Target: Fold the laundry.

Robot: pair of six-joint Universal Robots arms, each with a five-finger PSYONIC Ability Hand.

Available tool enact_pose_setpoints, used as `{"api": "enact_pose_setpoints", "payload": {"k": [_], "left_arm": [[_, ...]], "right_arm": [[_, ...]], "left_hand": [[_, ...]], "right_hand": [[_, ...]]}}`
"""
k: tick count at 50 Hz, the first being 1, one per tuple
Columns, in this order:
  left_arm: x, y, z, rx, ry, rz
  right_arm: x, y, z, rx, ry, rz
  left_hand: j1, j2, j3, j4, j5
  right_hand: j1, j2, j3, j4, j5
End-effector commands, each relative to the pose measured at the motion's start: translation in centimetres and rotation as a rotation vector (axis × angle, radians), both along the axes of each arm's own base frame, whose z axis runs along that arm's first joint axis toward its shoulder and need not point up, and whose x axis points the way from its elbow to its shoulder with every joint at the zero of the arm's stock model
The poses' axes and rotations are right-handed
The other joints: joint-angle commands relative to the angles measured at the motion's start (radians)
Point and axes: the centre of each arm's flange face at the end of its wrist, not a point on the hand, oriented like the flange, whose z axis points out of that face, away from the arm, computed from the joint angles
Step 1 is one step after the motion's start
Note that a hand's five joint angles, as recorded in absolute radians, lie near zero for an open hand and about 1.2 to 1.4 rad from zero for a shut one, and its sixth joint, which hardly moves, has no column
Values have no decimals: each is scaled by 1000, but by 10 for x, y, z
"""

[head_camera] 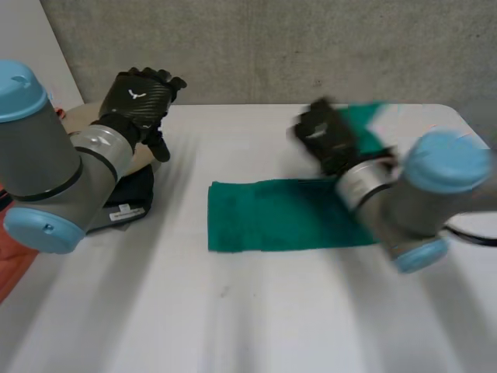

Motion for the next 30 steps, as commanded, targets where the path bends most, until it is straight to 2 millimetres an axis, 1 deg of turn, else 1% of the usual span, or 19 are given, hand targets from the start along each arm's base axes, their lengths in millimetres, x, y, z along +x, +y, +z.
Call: {"api": "enact_pose_setpoints", "payload": {"k": [1,3,4,6,7,8,10,12,13,16,17,19,21,22,24,25,27,28,30], "left_arm": [[8,3,-14,46,-10,17],[8,3,-16,51,-12,17],[8,3,-19,58,-15,15],[8,2,-21,63,-17,14],[6,2,-24,70,-20,11],[6,2,-24,69,-21,12],[3,0,-19,49,-12,8],[0,-1,-14,36,-5,3],[-4,-1,-9,22,3,-5],[-13,2,-3,1,10,-28],[-21,6,-2,-4,12,-49],[-31,10,-3,-7,10,-72],[-48,17,-6,-8,9,-114],[-54,19,-8,-8,8,-124],[-66,23,-13,-2,3,-149],[-77,27,-19,6,-6,-163],[-86,29,-26,20,-16,-171],[-94,30,-33,35,-26,-171],[-99,32,-39,55,-42,-163]], "right_arm": [[61,77,-48,5,85,286],[66,84,-57,3,103,312],[70,85,-63,-1,116,311],[74,81,-68,-16,132,292],[72,75,-72,-8,157,241],[69,68,-69,-1,167,187],[56,53,-51,70,90,119],[48,46,-30,121,-6,111],[37,40,-3,170,-122,101],[21,34,33,248,-295,91],[8,29,47,308,-387,69],[-4,23,45,397,-454,24],[-22,14,36,512,-491,-64],[-29,11,32,546,-490,-97],[-41,7,26,596,-469,-155],[-50,7,17,653,-434,-200],[-62,7,5,725,-384,-257],[-64,8,1,747,-368,-269],[-68,10,-8,787,-342,-280]], "left_hand": [[-10,-29,-34,-22,-46],[-10,-29,-34,-22,-46],[-10,-29,-34,-22,-46],[-10,-29,-34,-22,-46],[-10,-29,-34,-22,-46],[-10,-29,-34,-22,-46],[-10,-29,-34,-22,-46],[-10,-29,-34,-22,-46],[-10,-29,-34,-22,-46],[-10,-29,-34,-22,-46],[-10,-29,-34,-22,-46],[-10,-29,-34,-22,-46],[-10,-29,-34,-22,-46],[-10,-29,-34,-22,-46],[-10,-29,-34,-22,-46],[-10,-29,-34,-22,-46],[-10,-29,-34,-22,-46],[-10,-29,-34,-22,-46],[-10,-29,-34,-22,-46]], "right_hand": [[275,219,209,201,213],[275,219,209,201,213],[275,219,209,201,213],[275,219,209,201,213],[-240,-295,-306,-314,-302],[-928,-984,-994,-1002,-990],[-947,-1002,-1013,-1020,-1009],[-947,-1002,-1013,-1020,-1009],[-947,-1002,-1013,-1020,-1009],[-947,-1002,-1013,-1020,-1009],[-947,-1002,-1013,-1020,-1009],[-947,-1002,-1013,-1020,-1009],[-947,-1002,-1013,-1020,-1009],[-947,-1002,-1013,-1020,-1009],[-947,-1002,-1013,-1020,-1009],[-947,-1002,-1013,-1020,-1009],[-947,-1002,-1013,-1020,-1009],[-947,-1002,-1013,-1020,-1009],[-947,-1002,-1013,-1020,-1009]]}}
